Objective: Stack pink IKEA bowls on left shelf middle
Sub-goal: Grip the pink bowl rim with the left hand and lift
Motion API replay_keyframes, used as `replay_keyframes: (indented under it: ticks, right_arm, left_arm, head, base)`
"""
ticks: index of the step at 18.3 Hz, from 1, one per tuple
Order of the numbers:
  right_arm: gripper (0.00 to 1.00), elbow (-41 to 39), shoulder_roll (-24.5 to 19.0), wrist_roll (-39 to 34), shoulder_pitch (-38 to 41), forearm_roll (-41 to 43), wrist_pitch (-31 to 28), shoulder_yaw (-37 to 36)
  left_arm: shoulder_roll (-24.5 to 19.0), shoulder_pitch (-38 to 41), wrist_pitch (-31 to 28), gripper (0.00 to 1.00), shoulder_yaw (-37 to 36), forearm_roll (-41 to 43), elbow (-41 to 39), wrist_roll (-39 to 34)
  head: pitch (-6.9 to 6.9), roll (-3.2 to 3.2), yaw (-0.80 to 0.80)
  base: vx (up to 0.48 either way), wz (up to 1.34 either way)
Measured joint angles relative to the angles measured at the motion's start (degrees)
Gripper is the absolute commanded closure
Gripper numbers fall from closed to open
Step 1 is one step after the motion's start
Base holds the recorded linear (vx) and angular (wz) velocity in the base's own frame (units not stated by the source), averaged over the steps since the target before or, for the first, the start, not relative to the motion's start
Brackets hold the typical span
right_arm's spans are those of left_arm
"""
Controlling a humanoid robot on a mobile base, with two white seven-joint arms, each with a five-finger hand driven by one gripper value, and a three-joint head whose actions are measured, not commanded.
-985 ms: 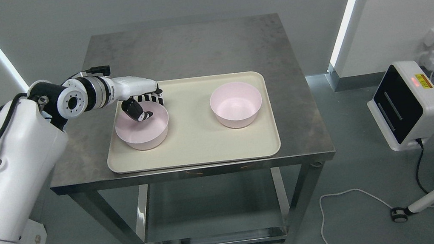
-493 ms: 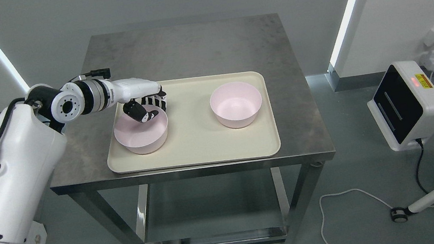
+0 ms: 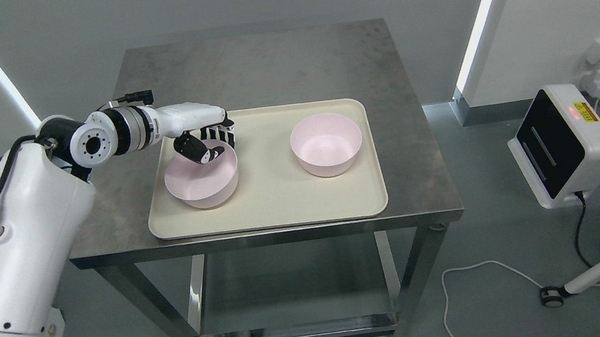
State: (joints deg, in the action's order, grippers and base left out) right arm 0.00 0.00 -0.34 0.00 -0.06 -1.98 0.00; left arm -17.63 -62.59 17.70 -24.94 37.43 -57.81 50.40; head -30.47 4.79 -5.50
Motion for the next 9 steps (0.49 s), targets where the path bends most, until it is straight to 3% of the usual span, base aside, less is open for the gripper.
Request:
replay_keyframes:
  ticks: [9]
  right_arm:
    - [0.0, 0.0, 0.0, 0.0, 0.0, 0.05, 0.0, 0.0]
  left_arm:
    - [3.36, -5.62, -1.29, 0.99, 1.39, -0.38, 0.01, 1.78]
  head:
    - [0.0, 0.0, 0.0]
  base:
    - [0.0, 0.0]
